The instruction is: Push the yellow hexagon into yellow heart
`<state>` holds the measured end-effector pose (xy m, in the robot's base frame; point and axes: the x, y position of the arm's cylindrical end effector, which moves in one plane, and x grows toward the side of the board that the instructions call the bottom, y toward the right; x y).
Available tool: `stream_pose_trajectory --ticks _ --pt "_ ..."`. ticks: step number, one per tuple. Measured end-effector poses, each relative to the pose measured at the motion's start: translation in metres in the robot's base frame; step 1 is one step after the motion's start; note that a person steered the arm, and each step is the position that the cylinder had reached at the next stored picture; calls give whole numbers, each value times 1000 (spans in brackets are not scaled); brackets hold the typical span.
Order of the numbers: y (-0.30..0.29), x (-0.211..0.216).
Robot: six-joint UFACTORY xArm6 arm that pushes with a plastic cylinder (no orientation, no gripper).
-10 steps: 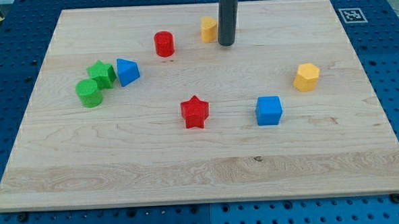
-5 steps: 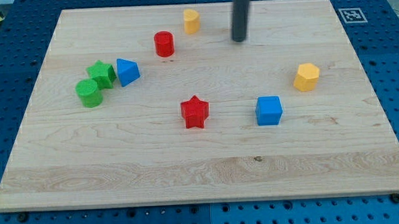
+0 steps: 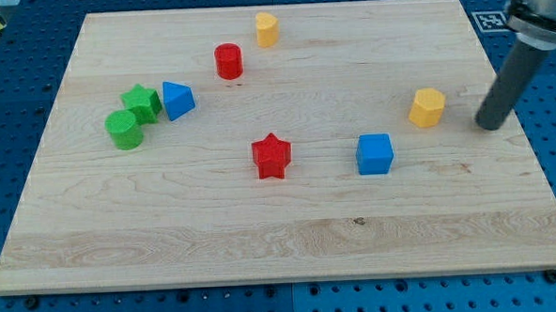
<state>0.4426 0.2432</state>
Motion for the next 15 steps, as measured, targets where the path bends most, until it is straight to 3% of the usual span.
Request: stream_pose_trajectory --ticks 1,3,4,6,8,10,12,15 --pt "-42 -24" --pt "-45 4" --pt "-73 -10" --pt "-133 -95" --pt "-138 -78" --pt "-167 -133" --pt "-169 -93" --pt "-199 -150"
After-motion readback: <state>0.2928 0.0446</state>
